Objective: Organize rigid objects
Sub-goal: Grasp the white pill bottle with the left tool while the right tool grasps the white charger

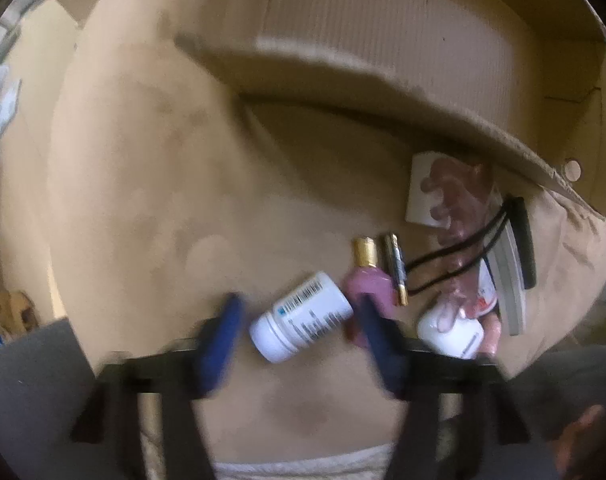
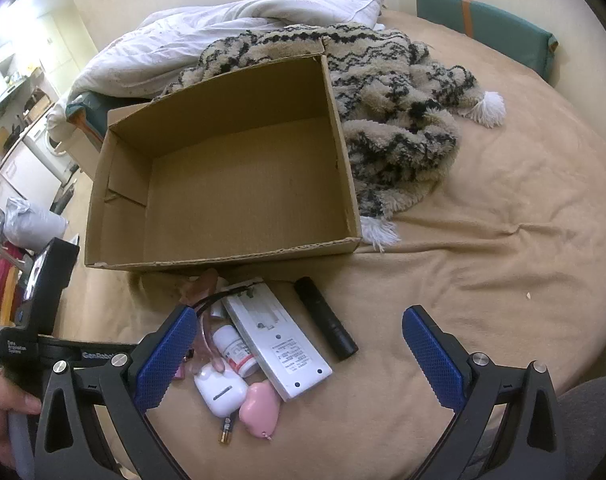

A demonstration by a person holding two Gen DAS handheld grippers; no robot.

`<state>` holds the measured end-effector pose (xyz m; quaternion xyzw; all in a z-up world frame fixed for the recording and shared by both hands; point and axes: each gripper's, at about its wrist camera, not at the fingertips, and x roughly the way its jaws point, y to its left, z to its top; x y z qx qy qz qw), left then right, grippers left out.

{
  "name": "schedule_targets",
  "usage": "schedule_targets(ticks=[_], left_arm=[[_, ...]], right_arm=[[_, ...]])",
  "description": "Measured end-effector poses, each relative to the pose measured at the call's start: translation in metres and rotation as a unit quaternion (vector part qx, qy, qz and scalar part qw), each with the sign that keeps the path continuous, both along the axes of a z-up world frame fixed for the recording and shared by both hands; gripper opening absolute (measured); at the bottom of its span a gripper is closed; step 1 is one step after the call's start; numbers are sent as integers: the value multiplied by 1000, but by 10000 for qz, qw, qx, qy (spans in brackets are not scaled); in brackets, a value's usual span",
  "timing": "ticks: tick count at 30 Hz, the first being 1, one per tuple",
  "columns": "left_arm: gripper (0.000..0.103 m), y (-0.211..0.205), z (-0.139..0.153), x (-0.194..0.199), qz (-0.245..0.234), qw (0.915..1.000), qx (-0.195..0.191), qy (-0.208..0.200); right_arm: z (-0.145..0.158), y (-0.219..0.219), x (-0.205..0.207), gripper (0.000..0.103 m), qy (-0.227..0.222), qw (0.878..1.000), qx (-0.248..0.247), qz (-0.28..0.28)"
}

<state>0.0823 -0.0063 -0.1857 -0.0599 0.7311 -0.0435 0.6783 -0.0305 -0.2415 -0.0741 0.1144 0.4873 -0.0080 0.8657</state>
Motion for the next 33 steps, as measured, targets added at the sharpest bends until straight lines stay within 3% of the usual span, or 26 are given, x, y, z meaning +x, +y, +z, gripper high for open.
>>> schedule_targets(ticks=[6,11,12,13,15,17,20,27,29,31,33], left_arm=[[47,15,23,-2,52,9994,47,-351],[47,35,32,-5,350,9975,216,-578],[47,39,35,-6,368,9973,227,-596],[47,40,38,-7,361,9972,238,-618],[47,40,37,-8,354,9967,262,-677],[47,43,39,-7,359,9966,257,-689],[47,45,38,-8,364,9966,205,-708],[47,34,38,-8,328,9967,113,-727],[47,34,38,-7,329,9967,111,-730],[47,31,41,-8,333,9967,136,-722],[47,33,39,-8,353,9968,181,-697]], right_arm=[[-5,-10,4,103,157,9992,361,-43],[-36,-13,21,103,964,9915,863,157],[-44,-12,24,100,1152,9889,912,219],[-53,-9,28,81,1344,9860,939,298],[-68,-3,34,57,1632,9800,1043,448],[-82,4,38,55,1883,9743,1095,574],[-90,12,45,57,1940,9754,808,673],[-109,23,60,65,2058,9687,1056,904],[-109,27,60,63,2013,9692,1041,965],[-103,32,57,50,1904,9716,931,1054],[-99,35,52,46,1888,9713,905,1133]])
